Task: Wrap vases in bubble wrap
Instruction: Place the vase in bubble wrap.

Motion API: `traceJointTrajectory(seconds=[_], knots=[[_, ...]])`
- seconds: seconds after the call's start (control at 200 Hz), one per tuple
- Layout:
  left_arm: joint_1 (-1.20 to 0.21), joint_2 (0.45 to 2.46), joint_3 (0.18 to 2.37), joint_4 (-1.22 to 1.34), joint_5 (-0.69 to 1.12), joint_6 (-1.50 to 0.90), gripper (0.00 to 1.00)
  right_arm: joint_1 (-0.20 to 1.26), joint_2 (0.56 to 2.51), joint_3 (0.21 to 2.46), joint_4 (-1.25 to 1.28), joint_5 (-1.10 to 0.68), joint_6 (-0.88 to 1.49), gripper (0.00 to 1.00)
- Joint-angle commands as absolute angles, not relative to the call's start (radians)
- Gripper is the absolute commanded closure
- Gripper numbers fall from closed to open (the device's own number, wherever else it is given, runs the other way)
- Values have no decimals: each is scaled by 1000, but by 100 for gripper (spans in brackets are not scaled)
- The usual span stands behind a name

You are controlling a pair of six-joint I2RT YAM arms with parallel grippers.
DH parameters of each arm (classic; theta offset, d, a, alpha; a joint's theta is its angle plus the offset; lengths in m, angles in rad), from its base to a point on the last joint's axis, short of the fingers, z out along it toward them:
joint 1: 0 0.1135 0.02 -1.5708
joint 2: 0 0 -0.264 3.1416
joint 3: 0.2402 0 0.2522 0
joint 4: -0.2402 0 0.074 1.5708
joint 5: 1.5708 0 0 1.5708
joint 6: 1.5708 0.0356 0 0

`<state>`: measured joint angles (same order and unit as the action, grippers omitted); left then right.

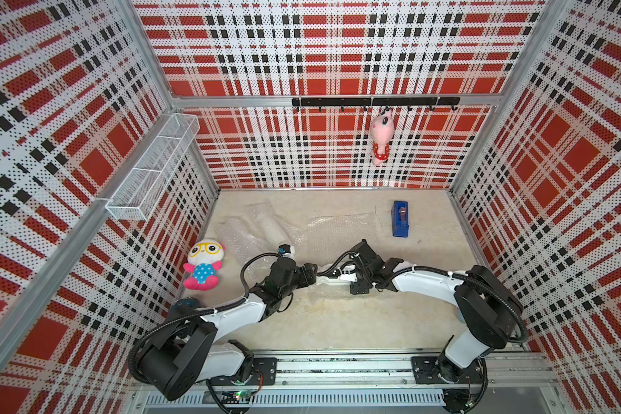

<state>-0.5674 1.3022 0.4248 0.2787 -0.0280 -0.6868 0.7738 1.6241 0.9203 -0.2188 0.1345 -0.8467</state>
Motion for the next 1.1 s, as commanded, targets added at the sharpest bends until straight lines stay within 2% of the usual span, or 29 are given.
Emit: traceJointTrajectory(seconds=[0.0, 0.271, 0.466, 0.631, 0.957, 1.092], knots=[[-584, 1324, 463, 286, -42, -667, 18, 769, 1545, 894, -181, 130, -834, 2], [-586, 1402, 528, 265, -52, -641, 18, 794, 1408, 807, -139, 159, -764, 4], [-586, 1432, 546, 266, -56, -629, 18, 879, 1316, 751, -195, 127, -675, 14], [-587, 1465, 566, 269, -55, -622, 18, 950, 1377, 721, -247, 101, -606, 22], [-585, 1483, 586, 258, -64, -617, 18, 956, 1481, 737, -290, 97, -576, 38], [-585, 1488, 588, 259, -63, -617, 18, 956, 1523, 757, -320, 102, -568, 48]])
